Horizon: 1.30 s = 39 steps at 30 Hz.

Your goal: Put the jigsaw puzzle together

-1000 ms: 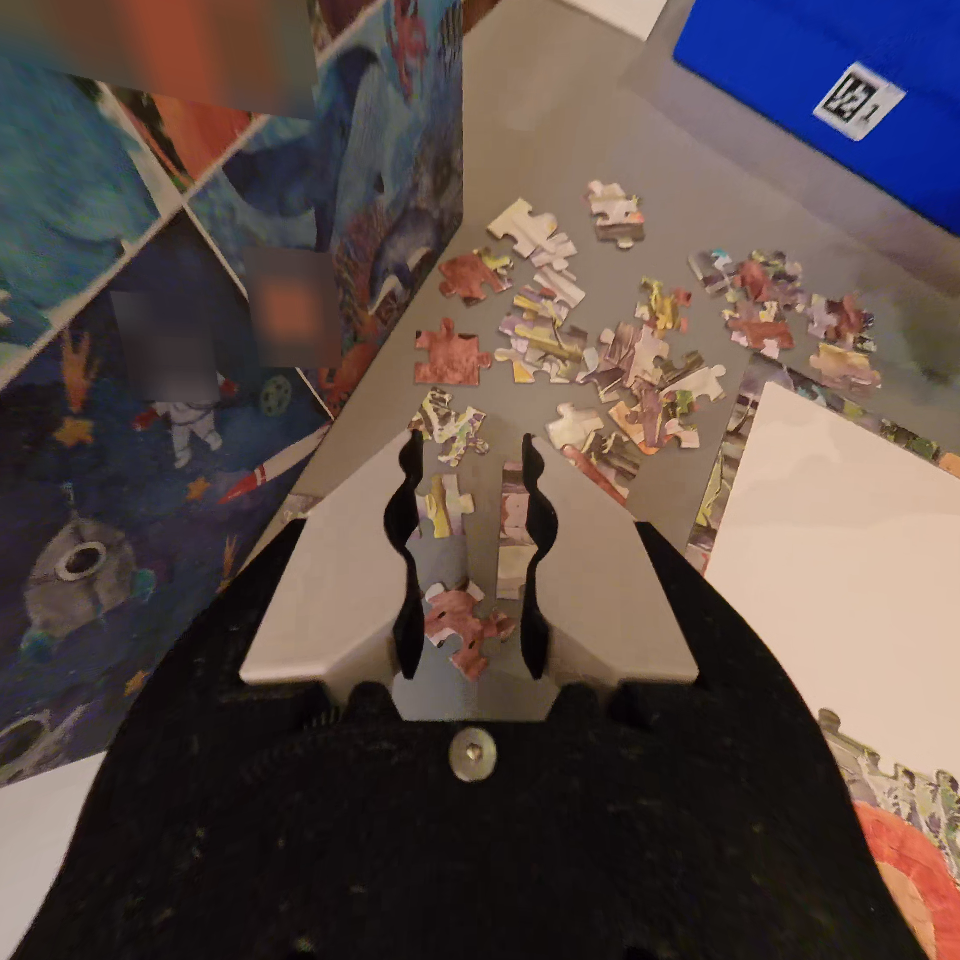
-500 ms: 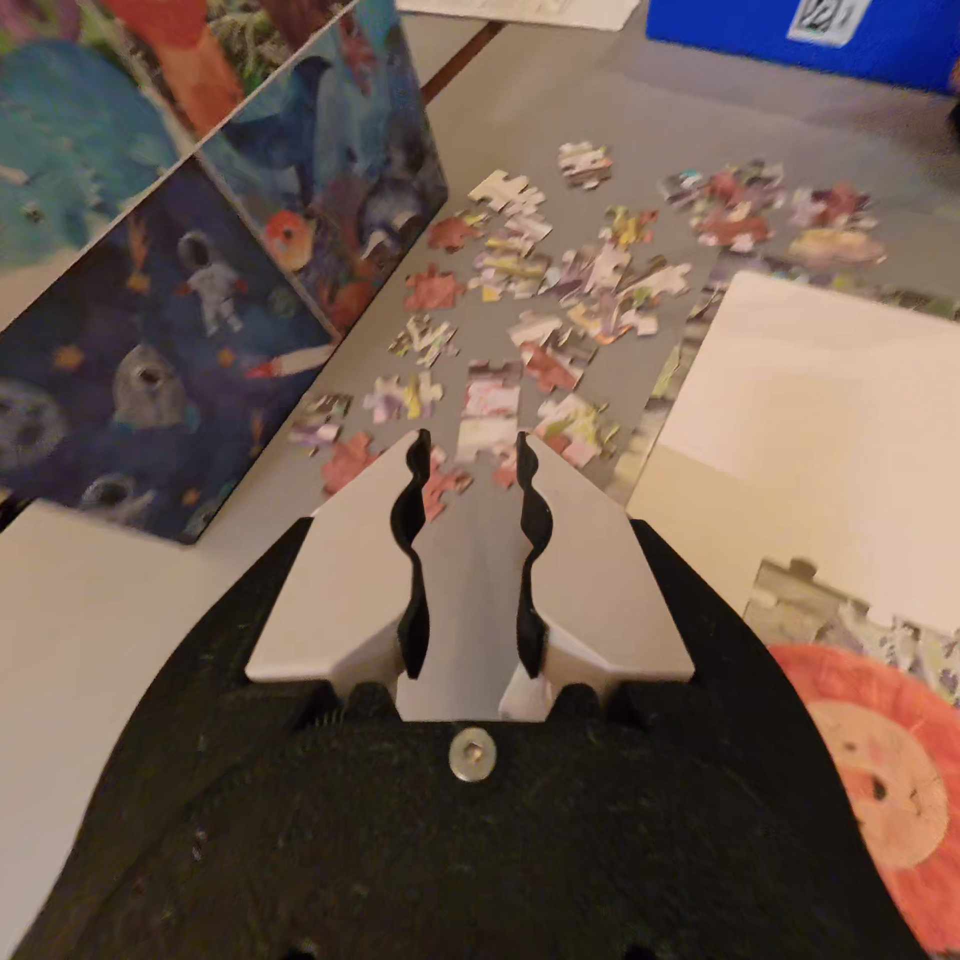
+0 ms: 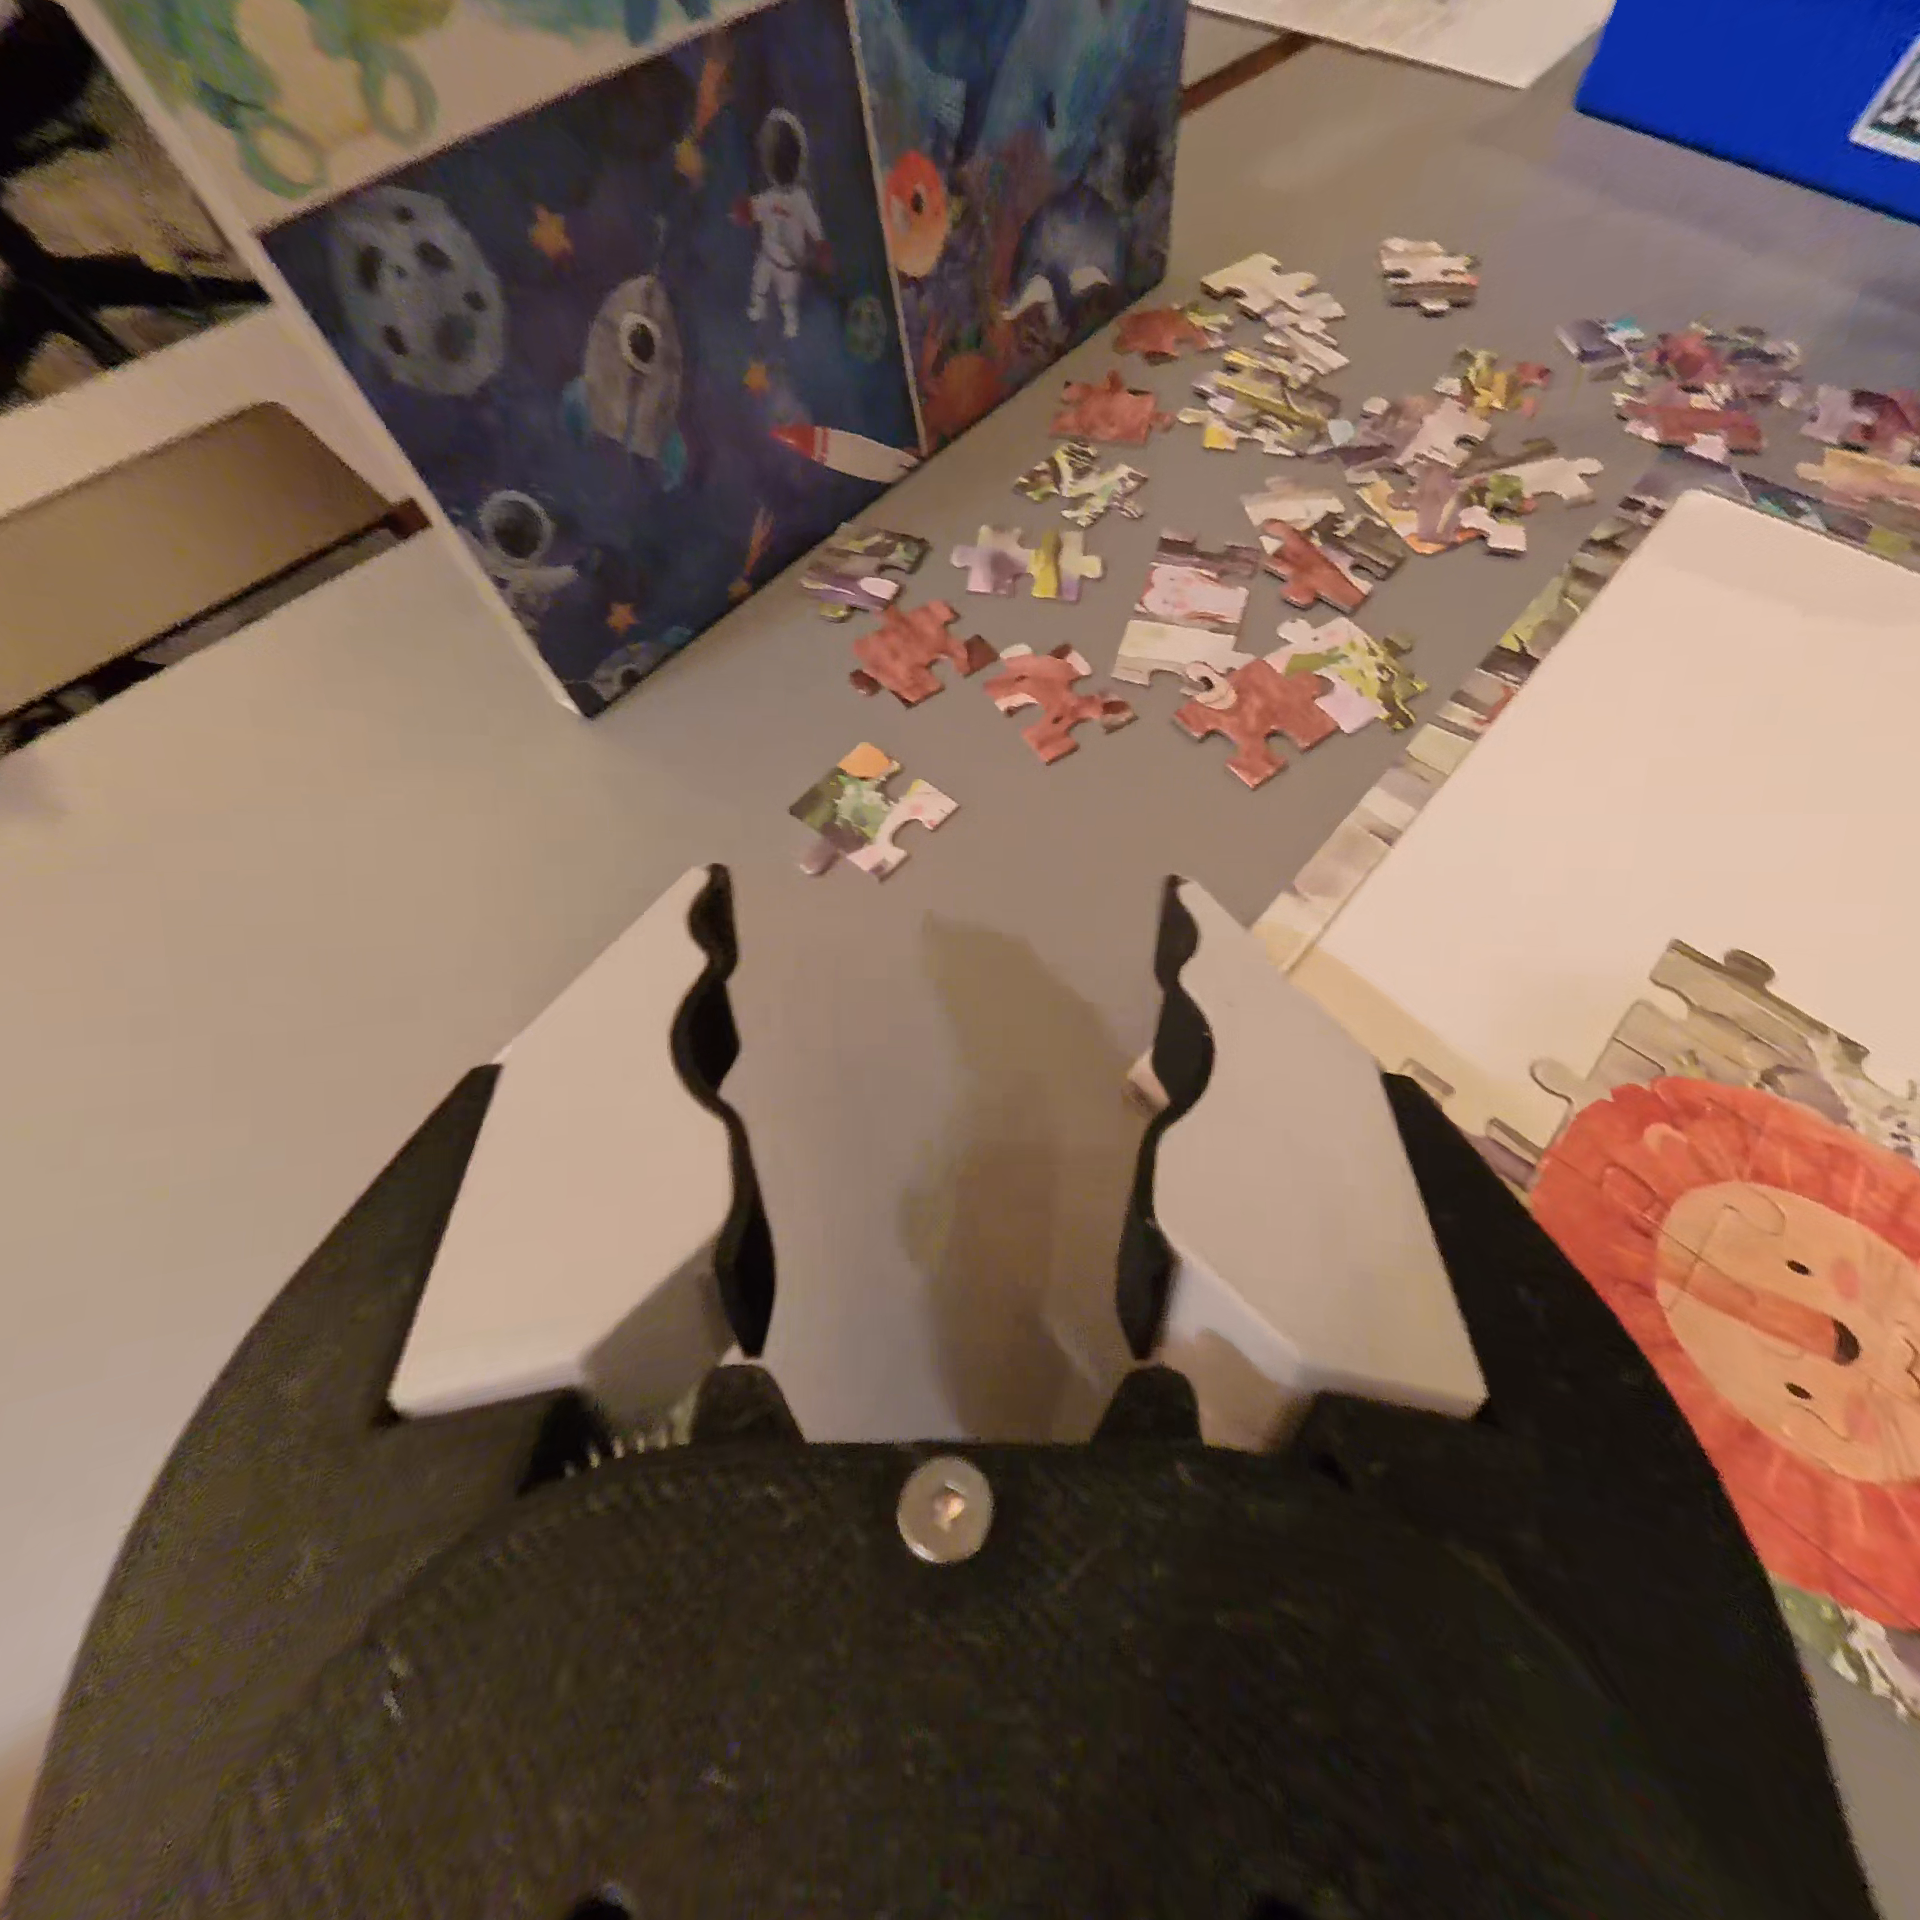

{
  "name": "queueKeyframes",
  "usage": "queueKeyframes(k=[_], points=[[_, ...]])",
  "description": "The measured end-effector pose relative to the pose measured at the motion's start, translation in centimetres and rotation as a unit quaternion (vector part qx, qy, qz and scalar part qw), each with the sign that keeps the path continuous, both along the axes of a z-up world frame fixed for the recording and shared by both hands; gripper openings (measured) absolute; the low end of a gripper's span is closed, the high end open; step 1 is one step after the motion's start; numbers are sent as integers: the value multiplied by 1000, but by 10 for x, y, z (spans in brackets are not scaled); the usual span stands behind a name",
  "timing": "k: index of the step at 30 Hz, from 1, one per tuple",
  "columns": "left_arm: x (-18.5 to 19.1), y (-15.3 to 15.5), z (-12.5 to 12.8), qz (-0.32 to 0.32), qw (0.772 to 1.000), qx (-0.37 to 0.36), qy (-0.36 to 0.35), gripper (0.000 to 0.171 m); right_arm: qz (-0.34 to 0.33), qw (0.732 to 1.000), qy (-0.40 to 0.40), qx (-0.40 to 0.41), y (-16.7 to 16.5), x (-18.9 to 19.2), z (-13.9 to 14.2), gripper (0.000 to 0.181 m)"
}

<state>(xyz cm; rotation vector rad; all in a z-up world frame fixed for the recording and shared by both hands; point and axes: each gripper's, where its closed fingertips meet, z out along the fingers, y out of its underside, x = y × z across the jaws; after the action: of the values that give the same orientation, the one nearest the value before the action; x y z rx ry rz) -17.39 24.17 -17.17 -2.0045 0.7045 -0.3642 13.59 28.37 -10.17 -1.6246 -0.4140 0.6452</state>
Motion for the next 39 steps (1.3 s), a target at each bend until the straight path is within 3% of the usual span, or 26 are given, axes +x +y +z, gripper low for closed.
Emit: queueKeyframes(k=[2, 10, 15, 22, 33, 39], points=[[-6, 3, 3, 16, 1000, 18, 14, 87, -15, 1000, -7, 11, 1, 6, 4, 22], [-23, 10, 14, 65, 994, 82, 44, 84, -102, 992, -63, 46, 8, 41, 13, 32], [-19, 5, 19, 36, 995, 92, 10, 53, -132, 986, -80, 58, 10, 51, 16, 36], [-14, -1, 25, 17, 992, 124, 21, 0, -123, 985, -100, 70, 8, 41, 14, 34], [-34, 9, 41, 99, 971, 209, 57, 0, -108, 992, -47, 52, 7, 43, 17, 31], [-34, 9, 37, 100, 976, 189, 39, 0, -102, 992, -49, 54, 6, 40, 17, 30]])
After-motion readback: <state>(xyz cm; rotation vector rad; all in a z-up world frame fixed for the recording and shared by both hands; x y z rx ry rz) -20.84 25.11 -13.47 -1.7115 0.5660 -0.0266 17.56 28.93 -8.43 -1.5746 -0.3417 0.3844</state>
